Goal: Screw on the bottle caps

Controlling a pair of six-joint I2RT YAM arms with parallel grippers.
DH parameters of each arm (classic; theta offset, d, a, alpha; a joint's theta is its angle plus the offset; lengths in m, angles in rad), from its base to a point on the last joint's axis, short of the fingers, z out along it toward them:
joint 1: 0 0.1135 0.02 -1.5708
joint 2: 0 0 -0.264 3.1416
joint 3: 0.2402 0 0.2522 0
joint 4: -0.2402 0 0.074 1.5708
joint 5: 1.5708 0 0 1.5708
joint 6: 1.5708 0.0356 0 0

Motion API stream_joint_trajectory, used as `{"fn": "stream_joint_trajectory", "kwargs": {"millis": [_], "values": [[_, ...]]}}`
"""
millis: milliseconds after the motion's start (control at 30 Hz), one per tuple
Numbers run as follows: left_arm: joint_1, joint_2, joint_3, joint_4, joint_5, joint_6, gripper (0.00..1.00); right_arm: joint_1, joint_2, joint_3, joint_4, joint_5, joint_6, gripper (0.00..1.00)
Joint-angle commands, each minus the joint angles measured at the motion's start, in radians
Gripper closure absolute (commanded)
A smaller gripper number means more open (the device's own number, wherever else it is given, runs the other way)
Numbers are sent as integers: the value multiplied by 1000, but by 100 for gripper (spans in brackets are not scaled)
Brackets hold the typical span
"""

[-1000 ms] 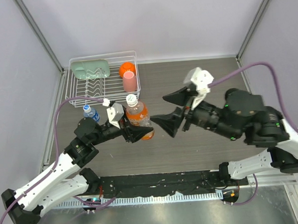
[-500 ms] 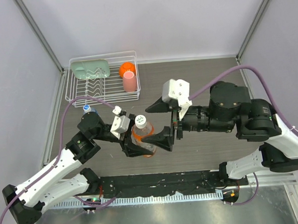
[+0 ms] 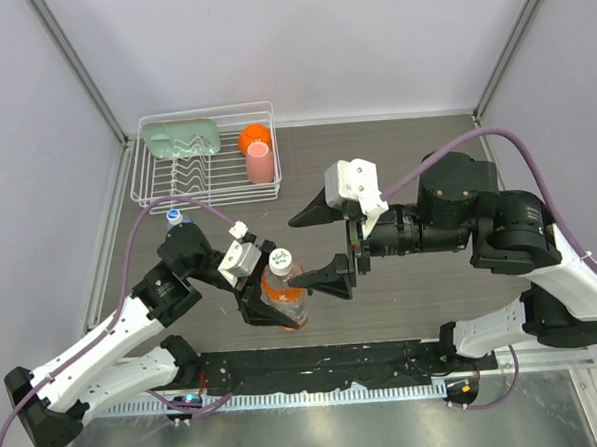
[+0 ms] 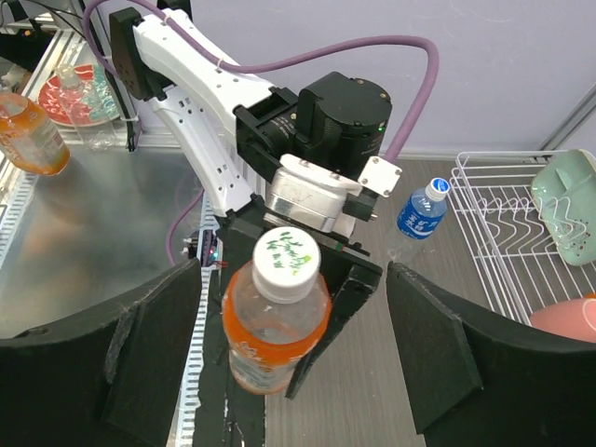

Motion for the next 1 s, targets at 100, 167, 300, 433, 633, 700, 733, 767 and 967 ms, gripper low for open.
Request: {"fn": "stream_joint_trajectory", "kwargs": {"millis": [100, 167, 300, 433, 633, 700, 733, 767, 967], "values": [[-14, -13, 45, 2, 77, -6, 38, -103, 39, 25, 73, -215, -9, 19], [-14, -11, 45, 2, 80, -6, 38, -118, 51, 22, 85, -244, -9, 21], [-16, -13, 45, 3, 74, -9, 38, -127, 68, 17, 100, -327, -8, 27], [-16, -17, 41, 14, 58, -15, 38, -130, 74, 8, 105, -363, -2, 30], [-16, -23, 36, 20, 42, -17, 39, -146, 73, -15, 123, -390, 17, 39], [-16, -25, 33, 22, 39, -17, 39, -150, 73, -20, 128, -395, 21, 43], [-16, -26, 33, 22, 35, -17, 39, -153, 71, -23, 128, -396, 23, 44], [-16, -26, 33, 22, 32, -17, 39, -153, 73, -26, 130, -399, 24, 45], [-16, -31, 29, 30, 12, -21, 40, -169, 69, -41, 137, -413, 34, 56]]}}
